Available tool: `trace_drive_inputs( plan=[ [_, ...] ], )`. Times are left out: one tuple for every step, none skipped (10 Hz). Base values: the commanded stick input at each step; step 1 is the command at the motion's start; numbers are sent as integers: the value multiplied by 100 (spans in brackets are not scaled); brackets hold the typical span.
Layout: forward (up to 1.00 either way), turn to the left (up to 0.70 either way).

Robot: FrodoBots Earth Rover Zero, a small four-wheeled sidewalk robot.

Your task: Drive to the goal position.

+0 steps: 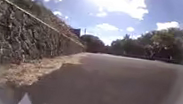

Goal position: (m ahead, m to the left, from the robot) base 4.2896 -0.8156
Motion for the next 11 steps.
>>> trace_drive_inputs(
  plan=[
    [100,0],
    [100,-40],
    [100,-40],
    [100,0],
    [100,0],
    [100,0],
    [100,0],
    [100,0],
    [100,0],
    [100,0],
    [100,0]
  ],
)
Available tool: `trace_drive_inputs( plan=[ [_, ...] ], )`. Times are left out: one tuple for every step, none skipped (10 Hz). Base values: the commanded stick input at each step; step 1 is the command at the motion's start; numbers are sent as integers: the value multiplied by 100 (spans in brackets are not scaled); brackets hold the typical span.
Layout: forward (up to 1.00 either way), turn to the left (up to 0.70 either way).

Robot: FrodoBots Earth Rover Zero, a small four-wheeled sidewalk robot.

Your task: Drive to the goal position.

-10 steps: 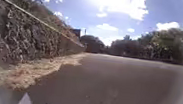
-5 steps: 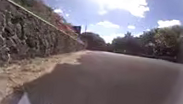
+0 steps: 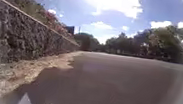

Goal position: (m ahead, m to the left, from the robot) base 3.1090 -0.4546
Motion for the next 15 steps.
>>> trace_drive_inputs(
  plan=[
    [100,0],
    [100,0],
    [100,0],
    [100,0],
    [100,0],
    [100,0],
    [100,0],
    [100,0],
    [100,0],
    [100,0],
    [100,0],
    [100,0],
    [100,0],
    [100,10],
    [100,28]
  ],
)
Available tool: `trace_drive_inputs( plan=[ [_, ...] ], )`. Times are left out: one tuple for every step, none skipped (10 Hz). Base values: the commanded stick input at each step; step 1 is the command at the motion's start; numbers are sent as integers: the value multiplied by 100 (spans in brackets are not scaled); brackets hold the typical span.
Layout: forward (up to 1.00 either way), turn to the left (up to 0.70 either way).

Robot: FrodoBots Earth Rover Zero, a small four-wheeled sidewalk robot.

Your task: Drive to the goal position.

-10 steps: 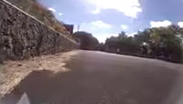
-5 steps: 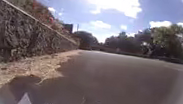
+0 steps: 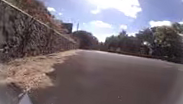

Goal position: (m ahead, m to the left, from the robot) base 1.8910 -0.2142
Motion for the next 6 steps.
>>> trace_drive_inputs(
  plan=[
    [100,34],
    [100,19],
    [100,0],
    [100,0],
    [100,0],
    [100,0]
  ],
)
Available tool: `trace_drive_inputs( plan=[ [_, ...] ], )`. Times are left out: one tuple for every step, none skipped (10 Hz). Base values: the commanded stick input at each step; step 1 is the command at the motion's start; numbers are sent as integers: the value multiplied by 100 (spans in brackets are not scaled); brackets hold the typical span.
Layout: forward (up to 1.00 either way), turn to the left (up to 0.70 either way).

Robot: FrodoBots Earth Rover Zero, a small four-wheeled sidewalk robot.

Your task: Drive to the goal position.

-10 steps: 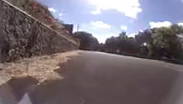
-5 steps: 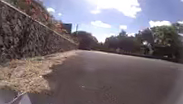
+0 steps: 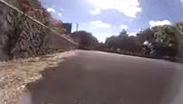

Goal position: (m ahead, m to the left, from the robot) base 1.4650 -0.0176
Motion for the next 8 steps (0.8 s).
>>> trace_drive_inputs(
  plan=[
    [100,0],
    [100,0],
    [100,0],
    [100,0],
    [100,0],
    [100,0],
    [100,0],
    [100,0]
  ],
)
